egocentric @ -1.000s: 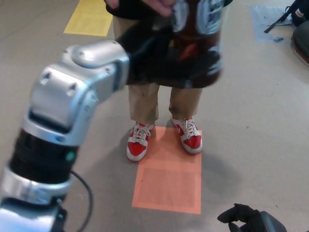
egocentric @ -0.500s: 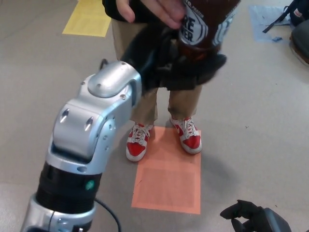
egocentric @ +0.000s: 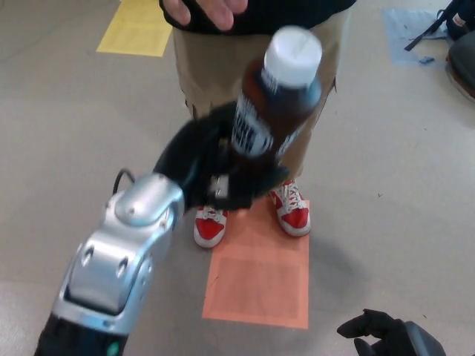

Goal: The robot recieved a bottle of protein shake from a person using its left hand and then shake the protein up and down 2 two times and hand it back to the person

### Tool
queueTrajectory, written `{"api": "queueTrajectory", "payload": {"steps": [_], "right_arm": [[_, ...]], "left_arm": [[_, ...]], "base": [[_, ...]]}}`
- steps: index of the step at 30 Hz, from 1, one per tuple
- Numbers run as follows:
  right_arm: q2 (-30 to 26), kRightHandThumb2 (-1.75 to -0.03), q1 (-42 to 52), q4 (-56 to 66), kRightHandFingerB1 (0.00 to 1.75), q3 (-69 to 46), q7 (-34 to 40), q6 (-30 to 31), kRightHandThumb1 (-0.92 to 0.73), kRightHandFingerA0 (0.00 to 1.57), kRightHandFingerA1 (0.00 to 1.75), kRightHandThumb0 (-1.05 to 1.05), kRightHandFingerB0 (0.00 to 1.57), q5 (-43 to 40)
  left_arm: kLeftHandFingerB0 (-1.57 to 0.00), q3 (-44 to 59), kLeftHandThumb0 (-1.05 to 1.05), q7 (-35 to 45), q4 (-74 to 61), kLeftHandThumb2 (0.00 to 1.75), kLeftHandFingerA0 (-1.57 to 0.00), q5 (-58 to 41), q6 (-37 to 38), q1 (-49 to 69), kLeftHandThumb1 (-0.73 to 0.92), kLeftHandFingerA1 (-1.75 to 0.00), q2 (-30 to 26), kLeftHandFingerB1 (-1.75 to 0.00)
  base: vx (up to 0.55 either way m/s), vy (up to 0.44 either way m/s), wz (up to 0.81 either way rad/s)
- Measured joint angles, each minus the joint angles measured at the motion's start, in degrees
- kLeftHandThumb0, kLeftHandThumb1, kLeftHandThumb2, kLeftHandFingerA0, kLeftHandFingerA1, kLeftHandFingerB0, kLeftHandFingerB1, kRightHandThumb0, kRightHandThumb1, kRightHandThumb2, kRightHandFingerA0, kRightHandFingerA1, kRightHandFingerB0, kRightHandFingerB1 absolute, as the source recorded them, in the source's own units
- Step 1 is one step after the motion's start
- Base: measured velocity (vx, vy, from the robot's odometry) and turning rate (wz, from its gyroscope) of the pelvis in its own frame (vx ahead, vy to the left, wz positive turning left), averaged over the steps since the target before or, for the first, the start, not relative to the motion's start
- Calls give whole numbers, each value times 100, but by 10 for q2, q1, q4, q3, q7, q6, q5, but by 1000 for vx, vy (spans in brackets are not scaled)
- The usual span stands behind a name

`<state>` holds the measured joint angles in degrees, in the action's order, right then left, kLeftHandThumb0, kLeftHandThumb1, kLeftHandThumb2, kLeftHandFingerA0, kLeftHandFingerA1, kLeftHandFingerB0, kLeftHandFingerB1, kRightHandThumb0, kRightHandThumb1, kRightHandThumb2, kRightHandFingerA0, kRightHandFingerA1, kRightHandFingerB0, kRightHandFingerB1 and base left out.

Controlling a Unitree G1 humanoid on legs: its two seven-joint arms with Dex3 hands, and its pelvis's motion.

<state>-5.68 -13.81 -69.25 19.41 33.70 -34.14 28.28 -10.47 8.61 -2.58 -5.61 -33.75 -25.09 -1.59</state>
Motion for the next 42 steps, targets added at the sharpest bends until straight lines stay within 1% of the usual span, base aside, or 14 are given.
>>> {"api": "queueTrajectory", "payload": {"steps": [4, 9, 19, 21, 22, 25, 27, 28, 30, 31, 36, 37, 39, 42], "right_arm": [[1, -72, 0, -1, 62, 0, 0, -1, -77, 87, 71, -28, 82, 1], [7, -73, 0, -4, 62, -1, 0, -4, -80, 89, 78, -28, 83, 2], [8, -74, -8, -10, 63, -7, 1, -8, -77, 88, 77, -26, 84, 4], [8, -75, -8, -10, 63, -8, 2, -9, -78, 88, 78, -27, 84, 4], [8, -75, -8, -10, 62, -9, 2, -10, -77, 89, 71, -26, 84, 4], [11, -74, -9, -10, 61, -9, 2, -10, -78, 88, 67, -27, 83, 5], [13, -74, -13, -12, 62, -11, 1, -10, -78, 86, 72, -27, 82, 4], [14, -72, -15, -12, 62, -13, 1, -10, -79, 85, 79, -27, 83, 4], [15, -72, -16, -13, 62, -16, 0, -10, -79, 85, 79, -27, 83, 3], [15, -70, -17, -13, 61, -17, 0, -10, -79, 84, 74, -27, 83, 3], [14, -72, -16, -13, 62, -23, -2, -10, -79, 88, 68, -26, 82, 2], [15, -71, -17, -13, 61, -24, -3, -10, -80, 87, 68, -28, 82, 2], [16, -71, -17, -13, 61, -24, -4, -11, -79, 87, 69, -28, 83, 2], [19, -75, -17, -13, 62, -25, -5, -11, -77, 88, 72, -28, 83, 1]], "left_arm": [[-64, -3, -20, 0, 33, 65, -85, 8, 33, 34, 86, -135, -11, -108], [-59, 4, -19, 1, 80, 66, -75, 10, 76, 65, 87, -148, -12, -110], [-63, 24, -23, 15, 163, 66, -79, 9, 134, 91, 86, -143, -6, -108], [-62, 32, -25, 20, 146, 66, -77, 4, 135, 86, 87, -147, -3, -110], [-59, 44, -25, 22, 126, 67, -70, -1, 134, 69, 83, -162, 1, -114], [-63, 89, -15, 19, 75, 65, -71, -22, 123, 3, 85, -162, 14, -119], [-62, 116, -18, 18, 52, 68, -74, -40, 116, -29, 82, -157, 22, -109], [-67, 117, -21, 20, 52, 64, -83, -45, 117, -29, 82, -150, 25, -103], [-67, 102, -21, 26, 81, 64, -83, -44, 121, -10, 82, -150, 24, -103], [-67, 87, -21, 31, 111, 65, -80, -41, 122, 15, 82, -140, 23, -103], [-65, 42, -28, 50, 175, 64, -77, -24, 123, 92, 80, -148, 3, -105], [-66, 52, -23, 51, 161, 68, -70, -25, 121, 82, 83, -159, -1, -113], [-73, 75, -22, 50, 132, 70, -75, -34, 114, 54, 81, -154, -1, -112], [-66, 117, -20, 48, 78, 67, -74, -58, 106, -1, 76, -153, 9, -109]], "base": [[0, 0, 0], [0, 0, 0], [0, 0, 0], [0, 0, 0], [0, 0, 0], [0, 0, 0], [0, 0, 0], [0, 0, 0], [0, 0, 0], [0, 0, 0], [0, 0, 5], [0, 0, 0], [0, 0, 0], [0, 0, 0]]}}
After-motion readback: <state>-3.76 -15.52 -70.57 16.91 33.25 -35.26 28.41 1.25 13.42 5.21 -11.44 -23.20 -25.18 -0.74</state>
